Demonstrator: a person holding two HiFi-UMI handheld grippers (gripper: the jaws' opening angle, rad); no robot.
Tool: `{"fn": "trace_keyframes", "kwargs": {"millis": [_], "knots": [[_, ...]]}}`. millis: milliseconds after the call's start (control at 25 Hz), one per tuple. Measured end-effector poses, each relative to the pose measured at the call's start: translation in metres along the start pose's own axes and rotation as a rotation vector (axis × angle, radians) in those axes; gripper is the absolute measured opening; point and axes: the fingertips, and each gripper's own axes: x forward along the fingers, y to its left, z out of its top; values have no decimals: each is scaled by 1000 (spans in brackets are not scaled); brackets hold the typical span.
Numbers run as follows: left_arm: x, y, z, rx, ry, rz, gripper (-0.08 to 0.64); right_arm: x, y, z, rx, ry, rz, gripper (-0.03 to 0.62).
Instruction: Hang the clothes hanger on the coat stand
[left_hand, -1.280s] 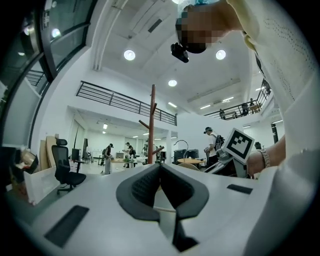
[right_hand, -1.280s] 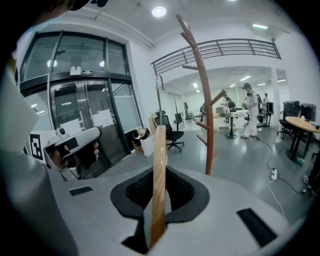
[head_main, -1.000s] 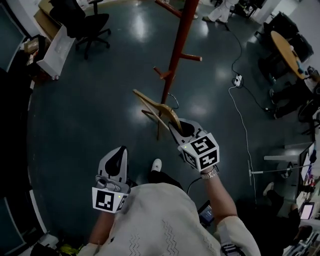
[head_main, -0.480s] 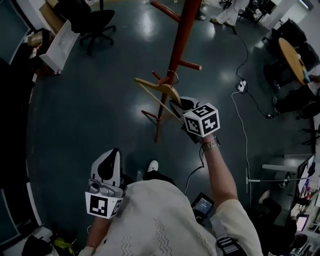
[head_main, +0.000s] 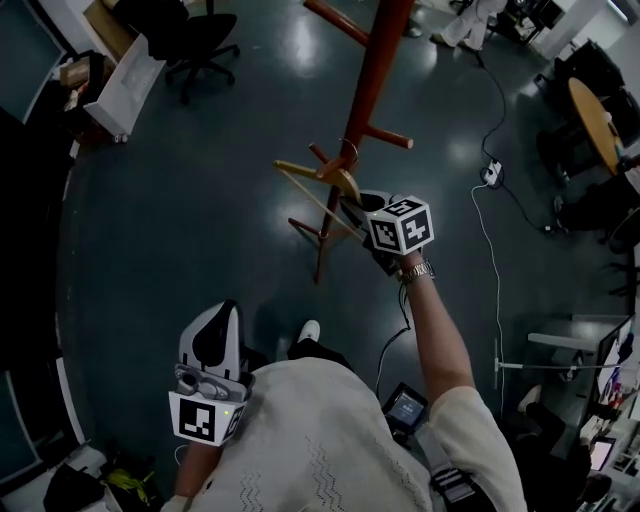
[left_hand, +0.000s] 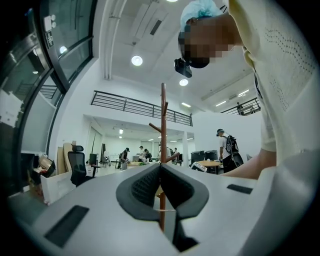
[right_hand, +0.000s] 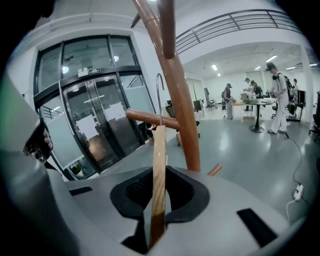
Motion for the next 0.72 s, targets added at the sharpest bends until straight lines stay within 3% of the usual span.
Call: {"fn": "trace_keyframes", "kwargs": {"millis": [480,720], "knots": [[-2,13,-16,0,29,79,12,31,-23,-44,91,52,23,67],[-8,32,-21,6,46,106,12,47,-17,-49,112,2,64,67]]}}
